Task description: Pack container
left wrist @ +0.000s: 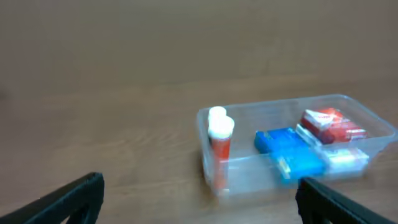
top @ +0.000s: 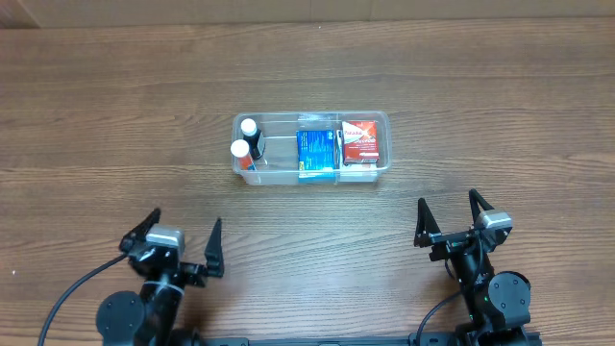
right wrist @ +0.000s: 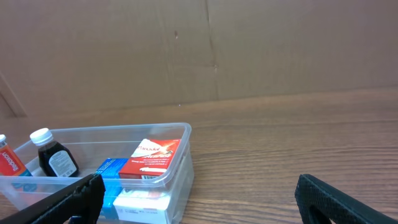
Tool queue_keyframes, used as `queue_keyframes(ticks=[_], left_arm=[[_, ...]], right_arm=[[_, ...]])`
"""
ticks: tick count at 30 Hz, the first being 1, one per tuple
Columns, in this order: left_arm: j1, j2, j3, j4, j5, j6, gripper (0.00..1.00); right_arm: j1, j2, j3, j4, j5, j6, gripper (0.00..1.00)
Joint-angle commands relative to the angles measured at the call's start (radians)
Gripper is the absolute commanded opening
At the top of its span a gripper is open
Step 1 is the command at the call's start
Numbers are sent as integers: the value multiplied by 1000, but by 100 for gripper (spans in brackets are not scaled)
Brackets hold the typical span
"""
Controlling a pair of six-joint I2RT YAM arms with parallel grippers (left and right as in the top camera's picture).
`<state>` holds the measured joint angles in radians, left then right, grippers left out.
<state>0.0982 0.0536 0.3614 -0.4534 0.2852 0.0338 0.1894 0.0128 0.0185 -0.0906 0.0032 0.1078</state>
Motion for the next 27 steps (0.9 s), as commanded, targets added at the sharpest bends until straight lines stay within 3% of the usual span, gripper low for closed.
queue_keyframes(ticks=[1,3,6,9,27], left_arm=[[-9,-50,-166,257,78,10,100],[-10,-50,-230,394,51,7,100],[-20,-50,-292,466,-35,-35,100],[-60,-50,-357,428,-141,-165,100],[-91,-50,-357,389,-155,-165,100]], right_arm=[[-8,-10,-10,7,-5,-4,100],[-8,-10,-10,7,-5,-4,100],[-8,-10,-10,6,-5,-4,100],[-8,-10,-10,7,-5,-4,100],[-8,-10,-10,7,-5,-4,100]])
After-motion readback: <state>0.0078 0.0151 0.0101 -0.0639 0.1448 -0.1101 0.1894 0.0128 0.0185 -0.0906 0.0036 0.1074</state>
